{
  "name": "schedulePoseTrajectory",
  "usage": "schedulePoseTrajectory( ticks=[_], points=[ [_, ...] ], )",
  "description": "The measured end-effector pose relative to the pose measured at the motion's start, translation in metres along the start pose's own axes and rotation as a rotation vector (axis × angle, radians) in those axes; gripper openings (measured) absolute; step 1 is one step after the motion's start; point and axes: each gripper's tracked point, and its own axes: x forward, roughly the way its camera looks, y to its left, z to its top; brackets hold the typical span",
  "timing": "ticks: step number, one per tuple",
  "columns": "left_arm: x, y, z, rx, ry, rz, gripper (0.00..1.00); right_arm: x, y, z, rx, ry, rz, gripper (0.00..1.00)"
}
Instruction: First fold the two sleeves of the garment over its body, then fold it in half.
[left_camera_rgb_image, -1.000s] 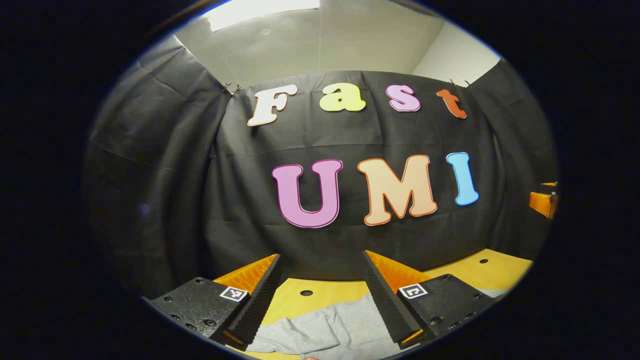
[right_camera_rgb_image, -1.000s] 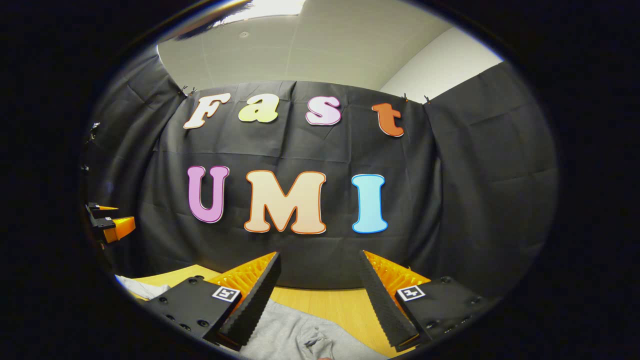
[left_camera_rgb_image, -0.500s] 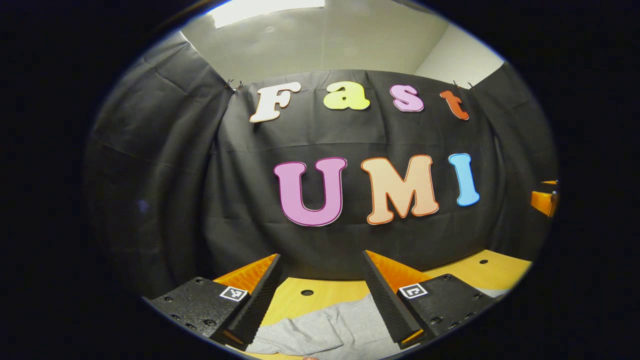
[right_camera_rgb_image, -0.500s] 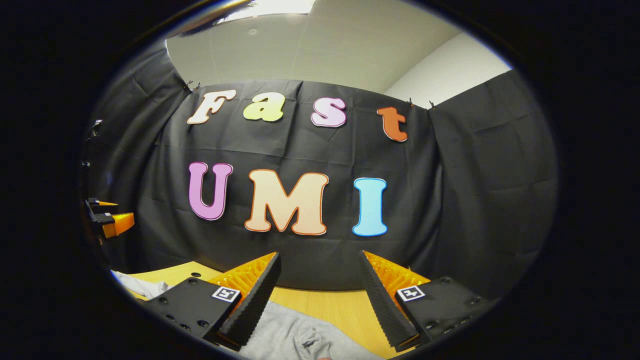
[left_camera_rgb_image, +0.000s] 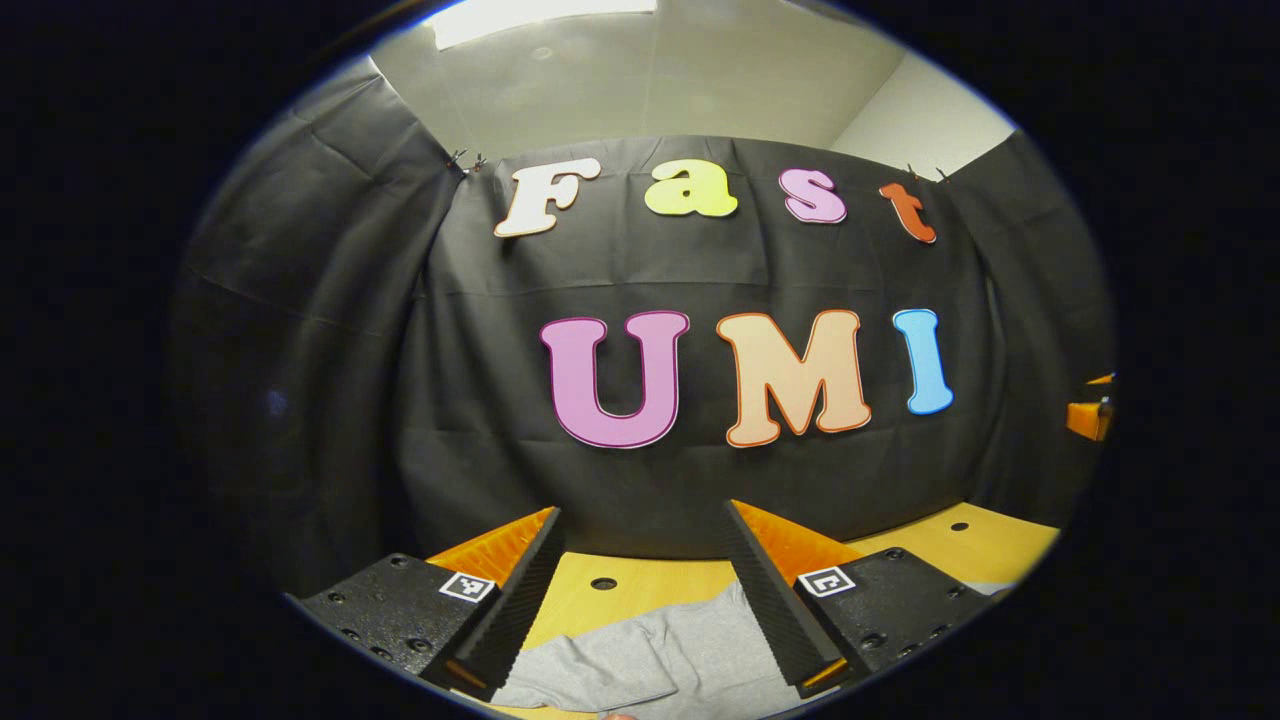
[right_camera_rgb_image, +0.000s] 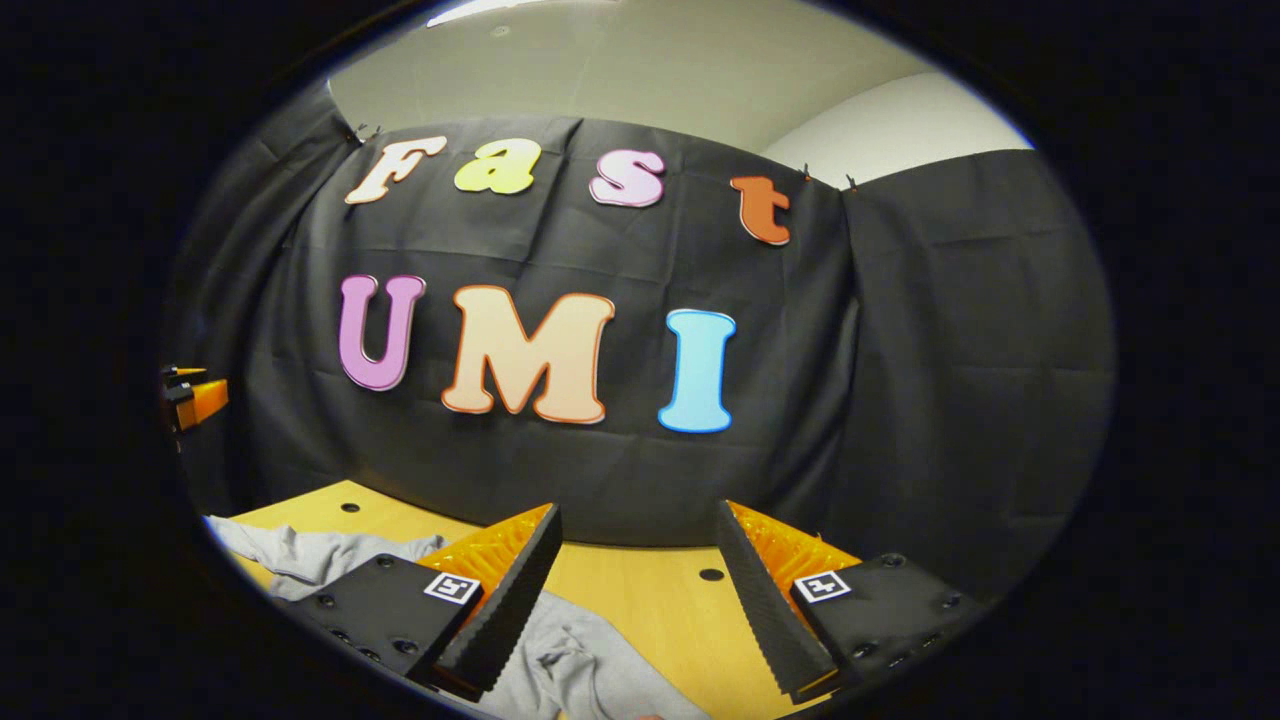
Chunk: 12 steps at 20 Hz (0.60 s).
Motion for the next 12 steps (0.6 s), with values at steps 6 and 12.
schedulePoseTrajectory(
  ticks=[6,12],
  points=[
    [0.010,-0.009,-0.006,-0.005,0.010,-0.020,0.99,-0.018,-0.059,-0.075,-0.050,0.179,-0.079,0.98],
    [0.012,-0.020,-0.010,-0.002,0.019,-0.047,0.94,-0.052,-0.070,-0.174,-0.062,0.411,-0.014,1.00]
  ],
)
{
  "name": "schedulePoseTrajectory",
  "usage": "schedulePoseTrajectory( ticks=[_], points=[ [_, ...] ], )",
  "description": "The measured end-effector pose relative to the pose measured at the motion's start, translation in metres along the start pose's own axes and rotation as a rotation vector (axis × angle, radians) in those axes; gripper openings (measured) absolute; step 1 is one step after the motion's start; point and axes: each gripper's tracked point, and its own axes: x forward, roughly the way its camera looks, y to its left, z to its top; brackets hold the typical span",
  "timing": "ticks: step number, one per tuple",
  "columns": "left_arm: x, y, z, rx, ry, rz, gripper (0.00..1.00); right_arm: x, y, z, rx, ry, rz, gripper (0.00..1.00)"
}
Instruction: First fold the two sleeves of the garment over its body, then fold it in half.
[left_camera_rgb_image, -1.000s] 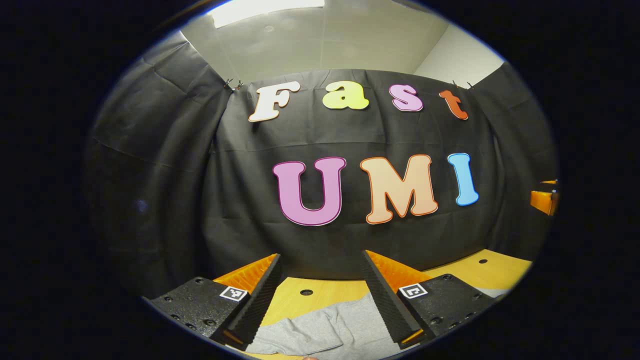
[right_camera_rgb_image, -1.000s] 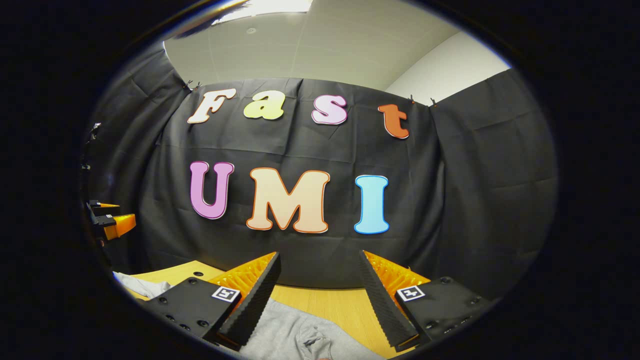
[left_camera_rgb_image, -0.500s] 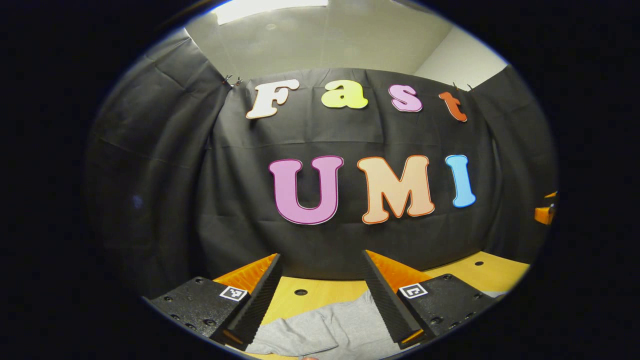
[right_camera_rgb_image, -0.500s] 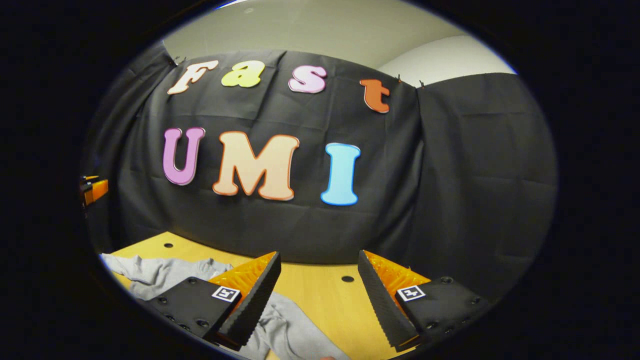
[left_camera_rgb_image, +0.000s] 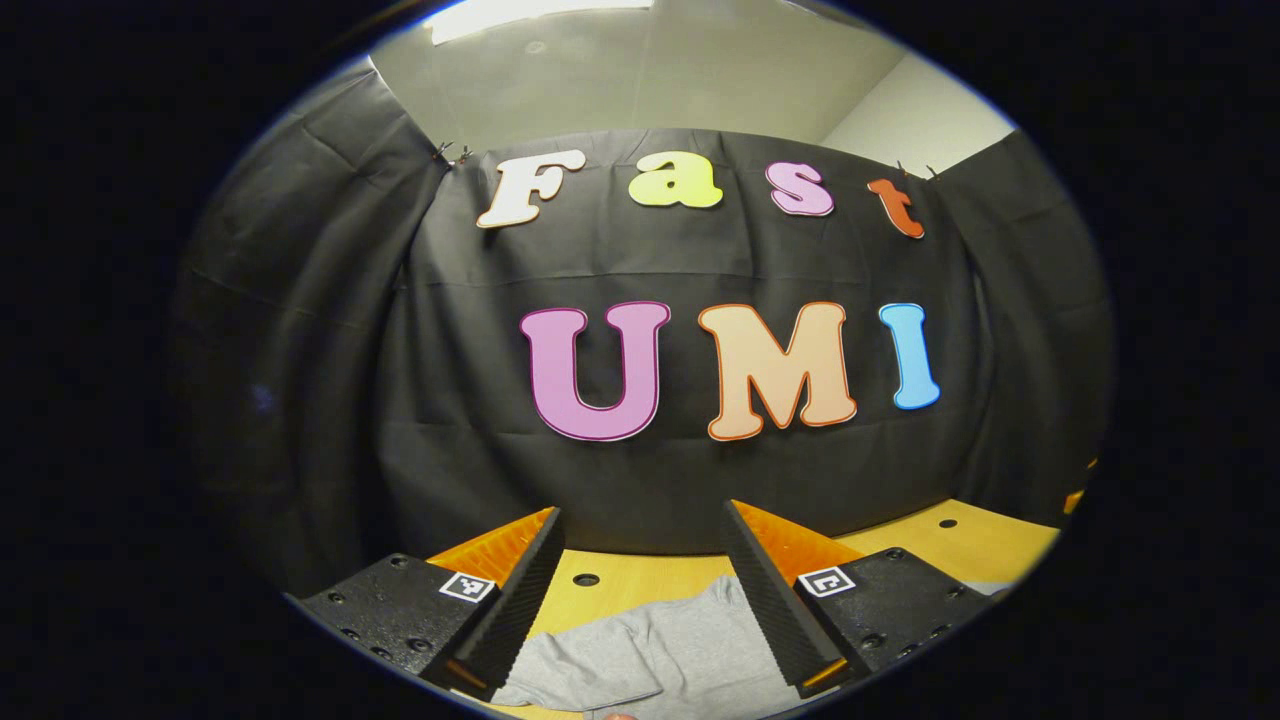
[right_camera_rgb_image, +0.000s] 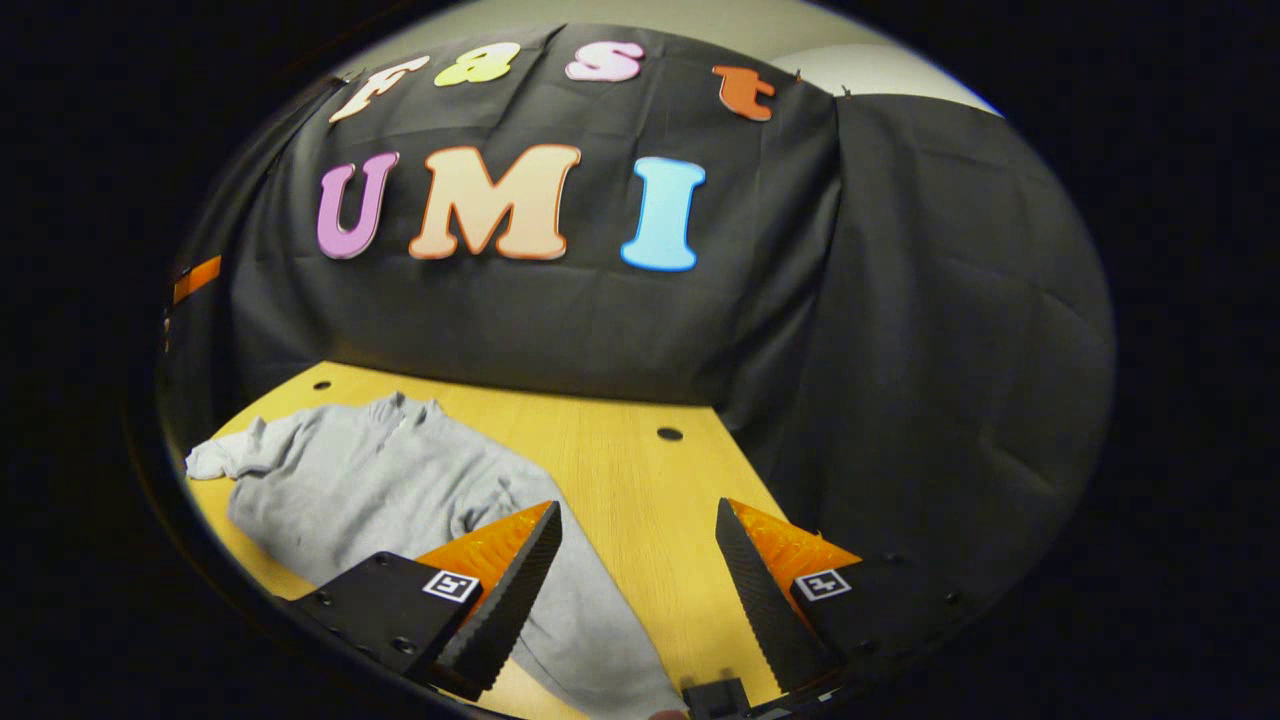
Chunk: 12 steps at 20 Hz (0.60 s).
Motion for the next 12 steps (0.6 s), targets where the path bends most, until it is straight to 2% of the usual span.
schedulePoseTrajectory(
  ticks=[1,5,6,9,10,11,12],
  points=[
    [0.000,-0.001,0.001,0.002,0.000,-0.003,0.99,0.000,-0.001,-0.015,-0.013,0.033,0.001,1.00],
    [0.001,0.000,-0.003,0.010,0.004,0.001,0.99,-0.002,-0.002,-0.065,-0.084,0.143,0.014,0.98],
    [0.000,0.000,-0.004,0.005,0.006,0.003,0.94,-0.002,-0.002,-0.078,-0.089,0.181,0.024,1.00],
    [-0.001,0.002,-0.007,-0.004,0.017,0.011,0.94,-0.008,-0.004,-0.118,-0.057,0.285,0.040,1.00],
    [-0.001,0.003,-0.007,-0.003,0.020,0.014,0.99,-0.012,-0.004,-0.133,-0.037,0.322,0.044,1.00],
    [-0.002,0.004,-0.008,0.000,0.020,0.017,0.99,-0.015,-0.003,-0.145,-0.019,0.356,0.049,1.00],
    [-0.003,0.005,-0.008,0.004,0.022,0.019,0.94,-0.014,-0.001,-0.156,-0.011,0.393,0.054,0.99]
  ],
)
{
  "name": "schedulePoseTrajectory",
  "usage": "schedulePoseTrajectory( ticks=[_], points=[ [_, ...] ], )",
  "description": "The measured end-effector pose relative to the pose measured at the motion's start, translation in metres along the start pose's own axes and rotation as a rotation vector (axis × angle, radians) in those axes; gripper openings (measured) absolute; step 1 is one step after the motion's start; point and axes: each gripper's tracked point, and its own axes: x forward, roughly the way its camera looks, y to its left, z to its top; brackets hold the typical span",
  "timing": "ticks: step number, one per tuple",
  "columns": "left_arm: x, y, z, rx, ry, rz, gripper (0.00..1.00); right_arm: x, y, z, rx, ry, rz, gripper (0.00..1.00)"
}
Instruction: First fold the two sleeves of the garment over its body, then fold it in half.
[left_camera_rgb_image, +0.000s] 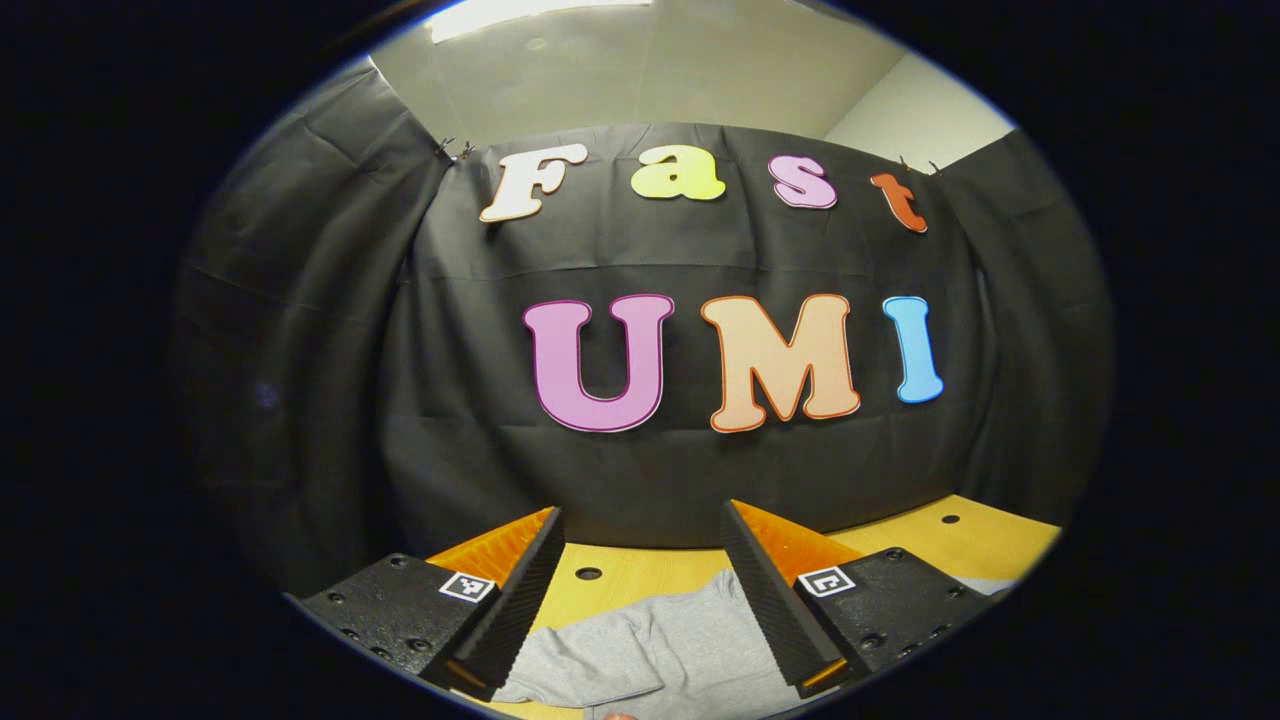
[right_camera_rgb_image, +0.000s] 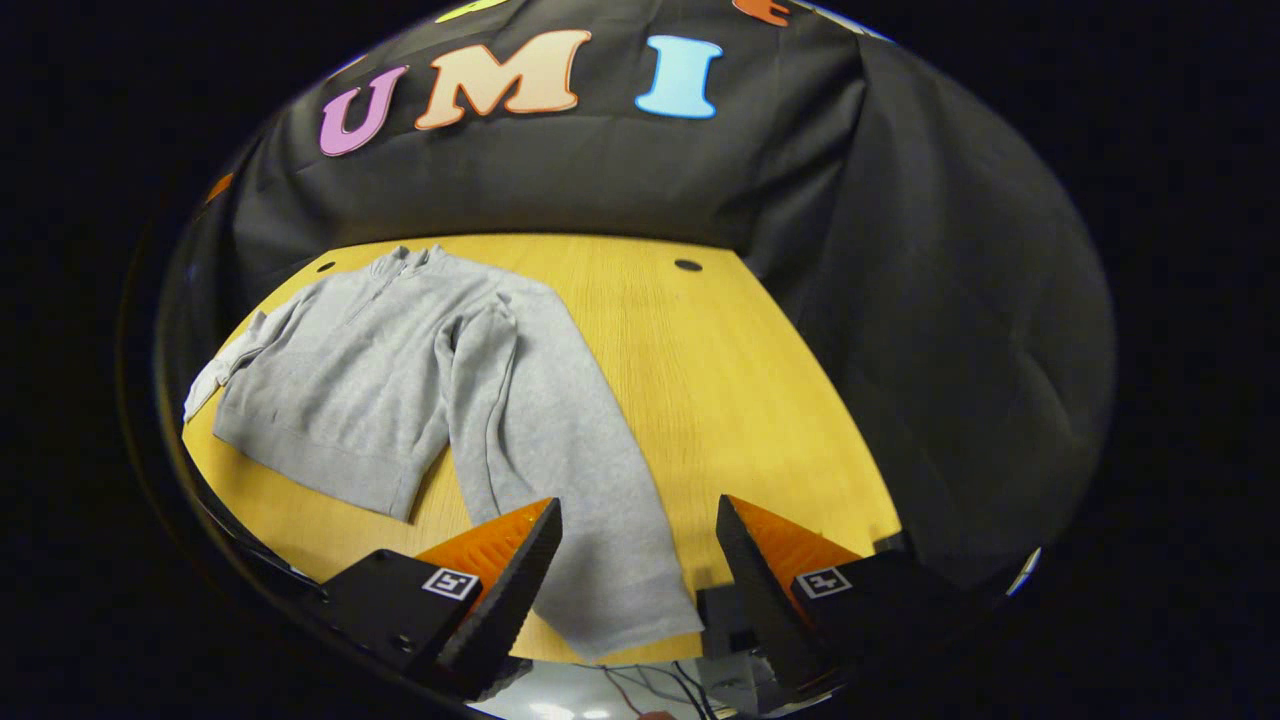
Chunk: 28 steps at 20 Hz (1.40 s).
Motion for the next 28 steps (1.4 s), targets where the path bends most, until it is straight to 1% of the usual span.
schedulePoseTrajectory(
  ticks=[3,4,5,6,8,10,11,13,14,15,16,17,19,20,21,24,25,26,27,28],
  points=[
    [-0.003,0.001,-0.001,0.006,0.004,0.006,0.94,0.013,0.004,-0.029,-0.007,0.093,0.014,1.00],
    [-0.005,0.002,-0.002,0.006,0.007,0.007,0.99,0.015,0.005,-0.036,-0.011,0.111,0.017,1.00],
    [-0.006,0.002,-0.003,0.007,0.008,0.008,0.99,0.017,0.006,-0.040,-0.011,0.126,0.019,1.00],
    [-0.007,0.002,-0.002,0.010,0.008,0.010,0.94,0.020,0.006,-0.045,-0.008,0.140,0.019,0.99],
    [-0.009,0.003,-0.001,0.018,0.008,0.012,0.94,0.025,0.007,-0.053,-0.002,0.175,0.017,0.99],
    [-0.011,0.004,-0.002,0.023,0.010,0.015,0.94,0.029,0.009,-0.064,0.006,0.225,0.031,1.00],
    [-0.012,0.004,-0.002,0.025,0.012,0.018,0.99,0.030,0.011,-0.069,0.011,0.248,0.038,1.00],
    [-0.013,0.004,-0.003,0.023,0.018,0.022,0.99,0.033,0.018,-0.070,0.025,0.273,0.070,0.99],
    [-0.014,0.003,-0.003,0.021,0.020,0.022,0.94,0.033,0.017,-0.071,0.034,0.288,0.072,0.95],
    [-0.015,0.002,-0.004,0.021,0.022,0.023,0.99,0.034,0.017,-0.072,0.037,0.301,0.076,0.88],
    [-0.015,0.001,-0.003,0.020,0.023,0.023,0.94,0.034,0.017,-0.072,0.035,0.318,0.081,0.88],
    [-0.015,-0.001,-0.004,0.020,0.022,0.022,0.94,0.035,0.018,-0.071,0.026,0.332,0.089,0.88],
    [-0.016,-0.004,-0.002,0.020,0.021,0.019,0.94,0.036,0.020,-0.069,0.019,0.350,0.096,0.69],
    [-0.015,-0.005,-0.003,0.020,0.021,0.018,0.94,0.035,0.020,-0.071,0.018,0.360,0.094,0.52],
    [-0.015,-0.005,-0.002,0.020,0.020,0.019,0.94,0.035,0.023,-0.070,0.020,0.369,0.104,0.51],
    [-0.016,-0.004,-0.003,0.018,0.023,0.023,0.94,0.037,0.019,-0.068,0.062,0.367,0.063,0.12],
    [-0.015,-0.004,-0.003,0.016,0.023,0.024,0.94,0.036,0.020,-0.069,0.077,0.361,0.050,0.05],
    [-0.015,-0.004,-0.003,0.017,0.027,0.022,0.98,0.036,0.021,-0.066,0.076,0.336,0.048,0.04],
    [-0.015,-0.003,-0.004,0.021,0.028,0.025,0.94,0.037,0.023,-0.060,0.080,0.292,0.057,0.03],
    [-0.015,-0.002,-0.002,0.027,0.027,0.026,0.94,0.036,0.025,-0.057,0.098,0.268,0.062,0.03]
  ],
)
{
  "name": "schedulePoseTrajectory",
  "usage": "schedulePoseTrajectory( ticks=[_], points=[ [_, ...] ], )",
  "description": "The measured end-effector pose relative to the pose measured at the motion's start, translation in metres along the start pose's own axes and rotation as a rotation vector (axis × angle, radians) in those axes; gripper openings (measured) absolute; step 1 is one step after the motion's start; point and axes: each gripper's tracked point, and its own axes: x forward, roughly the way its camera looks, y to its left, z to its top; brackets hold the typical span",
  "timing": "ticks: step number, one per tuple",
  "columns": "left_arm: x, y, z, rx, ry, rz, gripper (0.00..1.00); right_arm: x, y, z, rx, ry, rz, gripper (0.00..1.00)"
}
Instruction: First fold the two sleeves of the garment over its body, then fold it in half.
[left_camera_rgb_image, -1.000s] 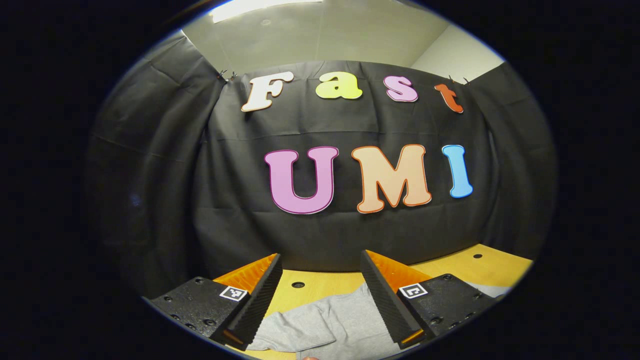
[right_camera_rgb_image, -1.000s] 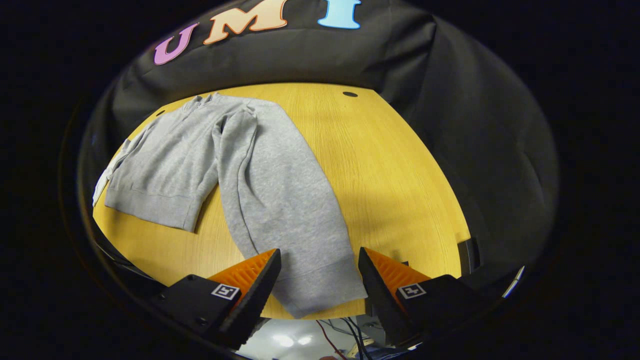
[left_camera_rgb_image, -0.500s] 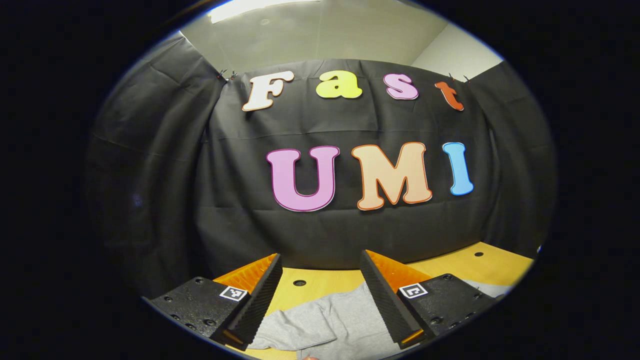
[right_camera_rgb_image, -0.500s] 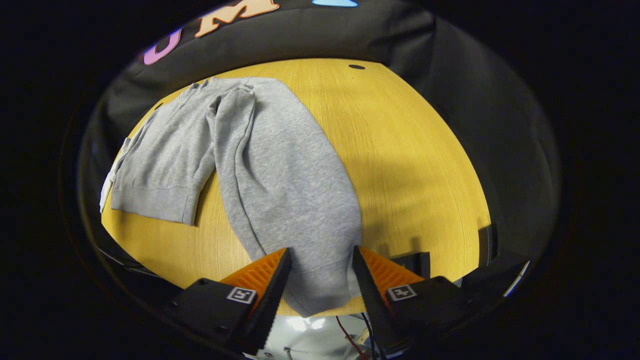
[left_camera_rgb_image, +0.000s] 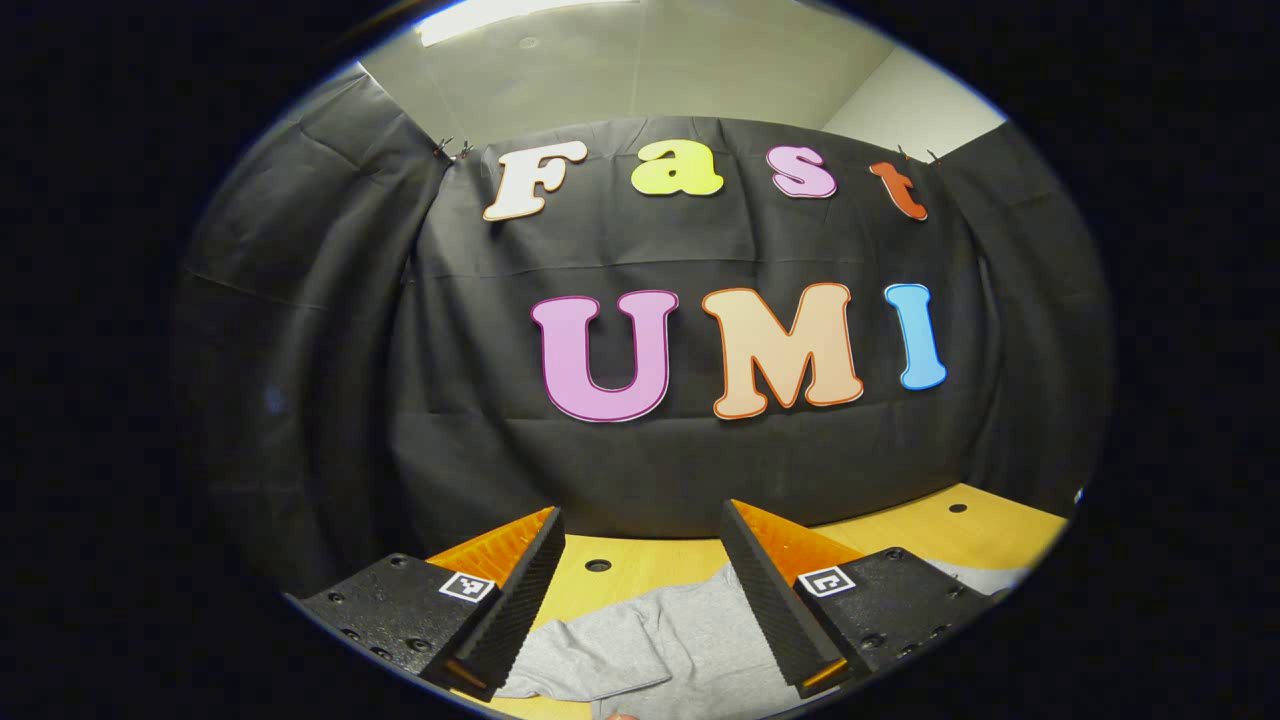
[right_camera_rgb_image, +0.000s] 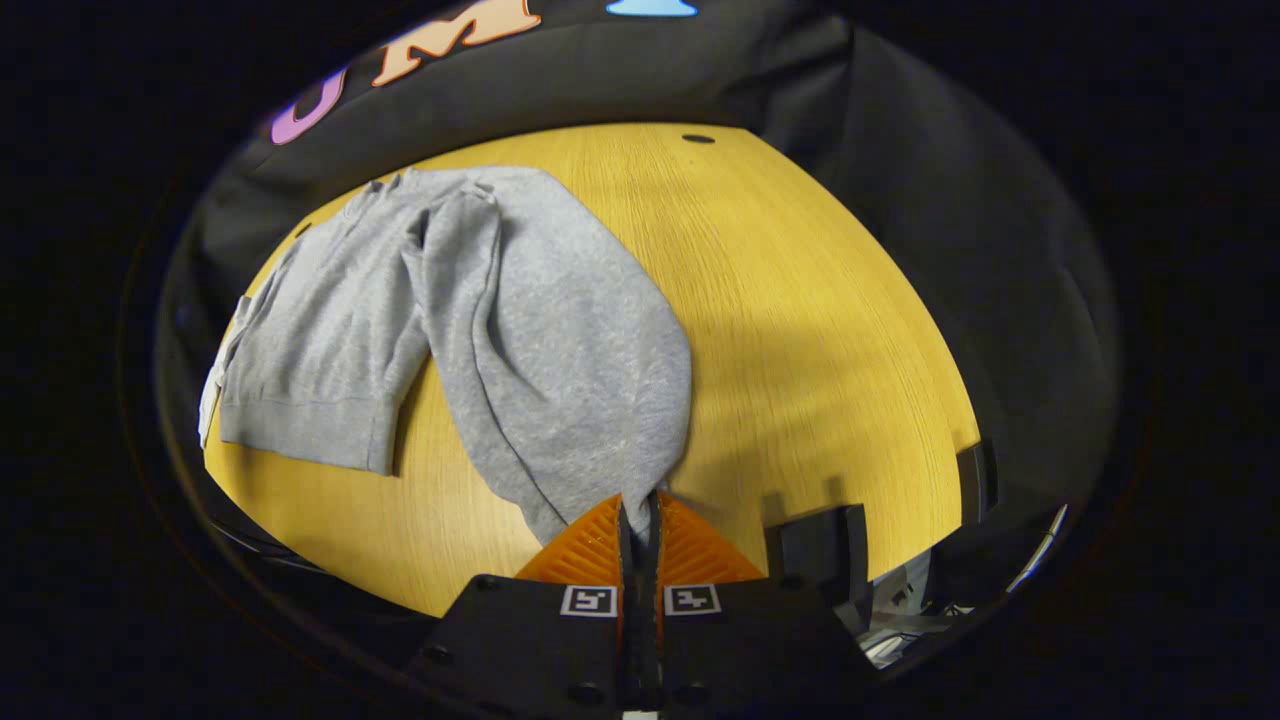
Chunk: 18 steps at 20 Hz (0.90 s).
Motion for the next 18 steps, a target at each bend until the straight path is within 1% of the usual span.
schedulePoseTrajectory(
  ticks=[2,3,4,7,8,10,13,14,17,18],
  points=[
    [0.000,0.002,0.003,0.005,-0.011,0.005,0.94,-0.003,0.004,0.010,0.060,-0.012,0.022,0.03],
    [0.001,0.002,0.004,0.004,-0.013,0.004,0.99,-0.004,0.004,0.019,0.086,-0.026,0.029,0.03],
    [0.002,0.002,0.003,0.004,-0.011,0.005,0.94,-0.007,0.002,0.030,0.107,-0.046,0.029,0.03],
    [-0.001,0.008,0.003,0.001,-0.009,0.013,0.94,-0.017,0.006,0.070,0.164,-0.123,0.053,0.03],
    [-0.002,0.010,0.003,0.001,-0.008,0.018,0.99,-0.021,0.009,0.084,0.173,-0.152,0.062,0.03],
    [-0.005,0.019,0.003,0.005,-0.009,0.034,0.99,-0.029,0.018,0.116,0.160,-0.232,0.072,0.03],
    [-0.010,0.034,0.004,0.011,-0.010,0.061,0.98,-0.045,0.038,0.149,0.123,-0.289,0.103,0.03],
    [-0.011,0.038,0.003,0.013,-0.007,0.072,0.94,-0.044,0.048,0.159,0.121,-0.303,0.116,0.03],
    [-0.017,0.053,0.000,0.010,0.004,0.102,0.94,-0.047,0.075,0.180,0.120,-0.337,0.165,0.03],
    [-0.020,0.057,-0.001,0.010,0.007,0.111,0.99,-0.049,0.086,0.185,0.117,-0.338,0.184,0.03]
  ],
)
